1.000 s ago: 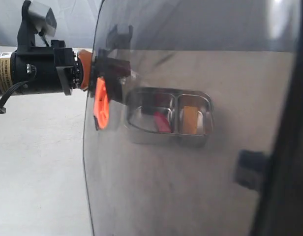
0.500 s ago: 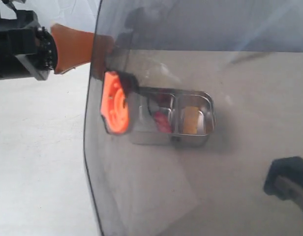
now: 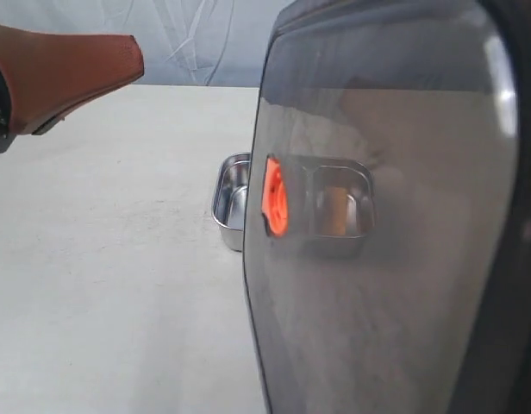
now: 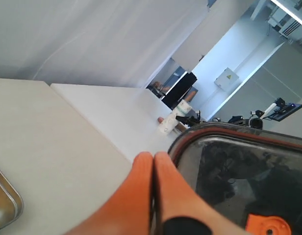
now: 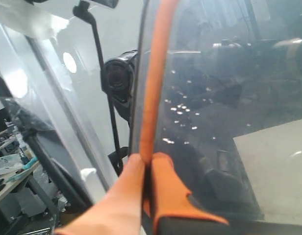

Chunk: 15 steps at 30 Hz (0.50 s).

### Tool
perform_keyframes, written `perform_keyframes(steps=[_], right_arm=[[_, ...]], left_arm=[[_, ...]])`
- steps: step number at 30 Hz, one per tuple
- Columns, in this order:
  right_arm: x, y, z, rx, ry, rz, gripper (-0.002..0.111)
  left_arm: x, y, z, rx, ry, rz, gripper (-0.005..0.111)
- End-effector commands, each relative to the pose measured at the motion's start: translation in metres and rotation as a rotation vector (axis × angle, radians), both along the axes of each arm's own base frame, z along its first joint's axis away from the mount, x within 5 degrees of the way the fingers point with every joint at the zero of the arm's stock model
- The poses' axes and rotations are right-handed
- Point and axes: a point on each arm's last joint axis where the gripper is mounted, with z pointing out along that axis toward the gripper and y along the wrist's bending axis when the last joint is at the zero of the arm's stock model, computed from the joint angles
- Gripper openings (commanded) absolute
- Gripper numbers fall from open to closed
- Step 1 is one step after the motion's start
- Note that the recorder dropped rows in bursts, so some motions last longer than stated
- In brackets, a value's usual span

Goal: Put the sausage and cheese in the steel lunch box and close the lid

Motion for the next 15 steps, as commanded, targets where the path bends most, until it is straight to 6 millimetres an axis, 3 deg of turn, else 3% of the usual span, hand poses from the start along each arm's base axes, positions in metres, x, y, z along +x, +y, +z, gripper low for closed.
perform_keyframes(steps=[1, 10, 15], right_arm=[[0.0, -0.001, -0.001, -0.005, -0.005, -0.011, -0.001], [0.002, -0.001, 0.005, 0.052, 0.039, -0.029, -0.001], [0.0, -0.003, 0.008, 0.082, 0.067, 0.008, -0.001]], left_arm=[[-0.007, 0.004, 0.0, -0.083, -0.023, 0.044, 0.0], [0.011, -0.012, -0.014, -0.201, 0.112, 0.019, 0.0], [0.015, -0.023, 0.015, -0.295, 0.082, -0.028, 0.0]])
